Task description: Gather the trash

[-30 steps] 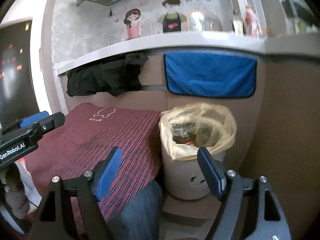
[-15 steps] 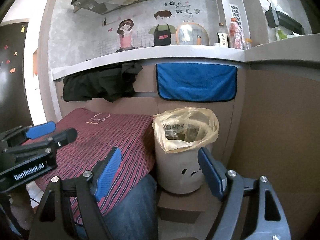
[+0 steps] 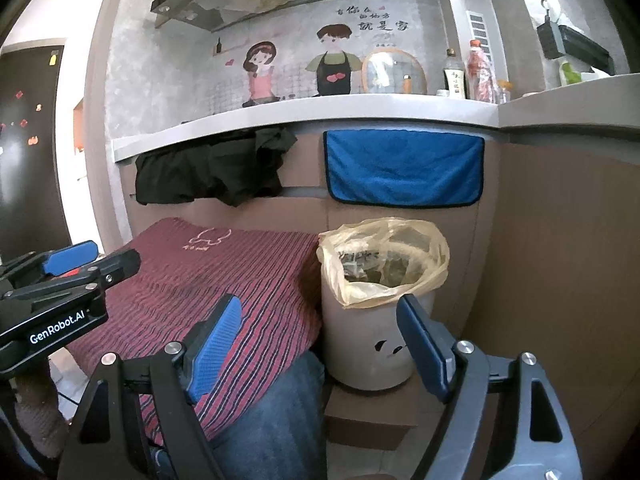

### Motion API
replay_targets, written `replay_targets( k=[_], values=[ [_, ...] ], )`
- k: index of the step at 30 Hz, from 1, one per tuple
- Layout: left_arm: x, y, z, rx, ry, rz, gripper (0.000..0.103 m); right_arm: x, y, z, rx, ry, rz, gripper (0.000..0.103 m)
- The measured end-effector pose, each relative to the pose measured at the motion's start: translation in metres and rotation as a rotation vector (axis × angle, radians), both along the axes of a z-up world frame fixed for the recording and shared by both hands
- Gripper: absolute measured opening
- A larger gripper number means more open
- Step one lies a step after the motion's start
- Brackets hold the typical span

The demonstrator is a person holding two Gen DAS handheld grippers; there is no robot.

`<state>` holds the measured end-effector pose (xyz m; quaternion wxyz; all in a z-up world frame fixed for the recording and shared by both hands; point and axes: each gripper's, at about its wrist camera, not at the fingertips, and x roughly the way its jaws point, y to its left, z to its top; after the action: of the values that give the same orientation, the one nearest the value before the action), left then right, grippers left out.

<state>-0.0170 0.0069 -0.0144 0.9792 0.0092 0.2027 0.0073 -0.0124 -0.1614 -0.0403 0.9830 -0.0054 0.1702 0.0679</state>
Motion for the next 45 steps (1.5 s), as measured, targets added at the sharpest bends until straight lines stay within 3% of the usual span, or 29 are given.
replay_targets(
  k=[45],
  values=[
    [0.001, 0.008, 0.0, -0.001, 0.0, 0.001, 0.058, 0.001, 0.006, -0.001, 0.007, 0.007, 0.011, 0.077]
  ],
)
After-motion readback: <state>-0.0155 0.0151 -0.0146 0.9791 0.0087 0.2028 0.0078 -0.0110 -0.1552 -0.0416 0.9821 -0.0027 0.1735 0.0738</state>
